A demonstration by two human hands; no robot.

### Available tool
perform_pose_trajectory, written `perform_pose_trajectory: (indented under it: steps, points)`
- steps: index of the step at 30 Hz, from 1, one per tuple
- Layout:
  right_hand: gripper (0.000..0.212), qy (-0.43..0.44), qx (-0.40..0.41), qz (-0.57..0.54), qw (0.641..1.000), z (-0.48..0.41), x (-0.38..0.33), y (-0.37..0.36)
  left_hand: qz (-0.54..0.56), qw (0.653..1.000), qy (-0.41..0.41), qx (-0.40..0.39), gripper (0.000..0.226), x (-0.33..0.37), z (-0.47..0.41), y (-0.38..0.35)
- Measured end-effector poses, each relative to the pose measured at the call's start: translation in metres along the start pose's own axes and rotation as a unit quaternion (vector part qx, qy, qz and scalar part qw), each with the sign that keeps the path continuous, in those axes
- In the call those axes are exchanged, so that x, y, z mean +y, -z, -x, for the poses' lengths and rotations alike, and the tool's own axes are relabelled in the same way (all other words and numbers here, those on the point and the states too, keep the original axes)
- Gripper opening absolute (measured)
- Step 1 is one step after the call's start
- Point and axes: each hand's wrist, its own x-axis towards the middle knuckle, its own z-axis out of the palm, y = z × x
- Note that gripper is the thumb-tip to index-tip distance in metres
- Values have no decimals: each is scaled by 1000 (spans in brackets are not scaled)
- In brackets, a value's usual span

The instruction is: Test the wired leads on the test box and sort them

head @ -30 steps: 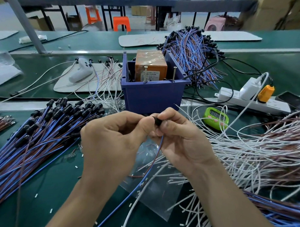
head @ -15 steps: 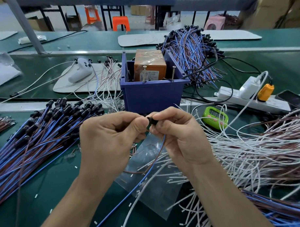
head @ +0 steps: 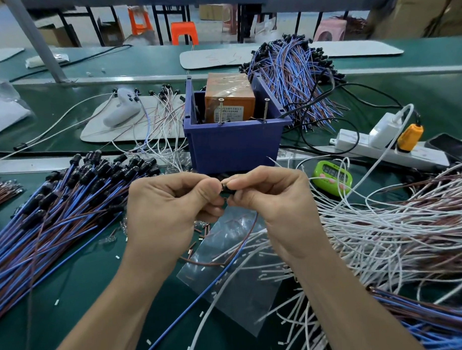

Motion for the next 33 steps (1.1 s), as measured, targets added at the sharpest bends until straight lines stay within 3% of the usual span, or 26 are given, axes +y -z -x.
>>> perform_pose_trajectory:
  steps: [3, 6, 12, 18, 26, 29, 33]
  points:
    - [26, 12, 9, 53, 998, 0, -2, 1, 18, 999, 40, -25, 8, -2, -3, 3]
    - [25, 6, 9, 78, 997, -2, -3, 2, 21, 999, 27, -5, 9, -3, -2, 1]
    - [25, -36, 2, 18, 999, -3, -4, 3, 14, 998, -31, 48, 5, -3, 3, -5]
    - [23, -87, -29, -58, 994, -2, -7, 6, -59, 993, -93, 51, 8, -1, 6, -4]
    - [22, -104, -37, -45, 993, -2, -5, 8, -155, 976, -149, 45, 13, -4, 5, 0]
    - [22, -111, -21, -44, 993, -1, -2, 6, -145, 979, -134, 45, 13, -5, 5, -3]
    - [22, -110, 8, -43, 993, -1, -1, 3, -41, 998, -42, 37, 21, -4, 4, -6]
